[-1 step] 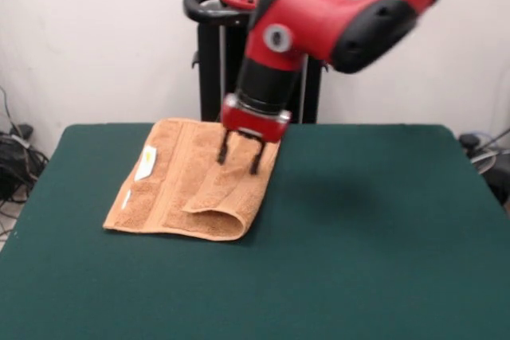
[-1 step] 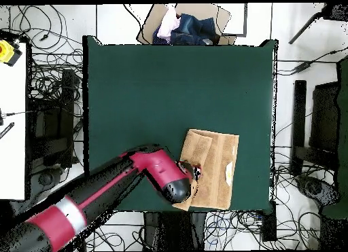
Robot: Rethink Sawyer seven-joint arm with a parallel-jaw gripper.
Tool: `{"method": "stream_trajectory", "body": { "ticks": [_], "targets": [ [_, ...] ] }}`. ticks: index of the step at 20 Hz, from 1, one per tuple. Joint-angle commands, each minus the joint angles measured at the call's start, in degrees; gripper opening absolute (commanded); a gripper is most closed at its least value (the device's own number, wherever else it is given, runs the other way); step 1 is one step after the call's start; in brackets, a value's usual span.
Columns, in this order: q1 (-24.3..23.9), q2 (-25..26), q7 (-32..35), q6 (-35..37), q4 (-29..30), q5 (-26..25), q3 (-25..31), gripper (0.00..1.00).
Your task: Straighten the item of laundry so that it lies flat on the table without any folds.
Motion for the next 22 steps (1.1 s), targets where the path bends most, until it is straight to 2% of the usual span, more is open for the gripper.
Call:
{"method": "stream_trajectory", "body": {
  "ticks": [1,3,12,17,22],
  "targets": [
    [-3.7,-2.8,-24.5,1.8,2.5,4.3,13.3,1.00],
    [-3.4,-2.3,-23.6,1.5,2.1,2.9,13.1,1.00],
    [-3.0,-0.3,-23.2,2.4,0.9,2.5,12.9,1.00],
    [-5.0,-1.1,-27.1,3.2,1.7,4.5,13.6,1.00],
    [-10.4,-1.9,-36.1,3.5,3.2,7.1,14.3,1.00]
  ]
}}
